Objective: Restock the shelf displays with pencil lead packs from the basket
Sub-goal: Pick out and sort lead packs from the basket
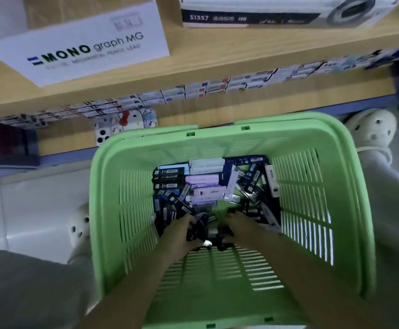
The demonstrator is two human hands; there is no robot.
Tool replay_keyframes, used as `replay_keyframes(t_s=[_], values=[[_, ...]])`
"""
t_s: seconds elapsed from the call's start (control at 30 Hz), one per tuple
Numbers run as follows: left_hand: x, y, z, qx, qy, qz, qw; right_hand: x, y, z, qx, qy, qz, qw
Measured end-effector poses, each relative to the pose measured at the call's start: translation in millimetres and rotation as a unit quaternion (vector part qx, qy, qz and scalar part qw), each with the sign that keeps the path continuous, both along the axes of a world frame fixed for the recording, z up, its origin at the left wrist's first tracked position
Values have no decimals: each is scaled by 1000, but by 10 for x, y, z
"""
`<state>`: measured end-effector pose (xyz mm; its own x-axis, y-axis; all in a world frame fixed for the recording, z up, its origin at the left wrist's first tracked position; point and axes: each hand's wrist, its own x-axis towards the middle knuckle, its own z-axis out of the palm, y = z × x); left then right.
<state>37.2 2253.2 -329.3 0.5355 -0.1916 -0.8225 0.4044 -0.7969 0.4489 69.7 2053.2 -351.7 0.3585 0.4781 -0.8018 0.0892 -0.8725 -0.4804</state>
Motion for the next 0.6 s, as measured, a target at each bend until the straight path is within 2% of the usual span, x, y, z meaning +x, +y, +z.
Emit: replay_keyframes(t_s=[0.17, 0.3, 0.37, 0.5, 0.53, 0.6], values=[[-4, -57, -50, 20, -27, -82, 996, -15, 28, -84, 4, 15, 15, 1000], [23, -111, -22, 30, -52, -143, 988, 6, 8, -60, 23, 7, -46, 999], [23, -106, 6, 35, -83, -126, 988, 70, 2, 40, 31, 8, -93, 995], [114, -94, 62, 57, -183, 61, 980, 222, 37, 371, 75, -57, -258, 961], [171, -112, 107, 32, -178, 139, 973, 242, 73, 446, 83, -72, -294, 950], [320, -185, 265, -37, -110, 310, 944, 260, 203, 570, 113, -80, -345, 928]])
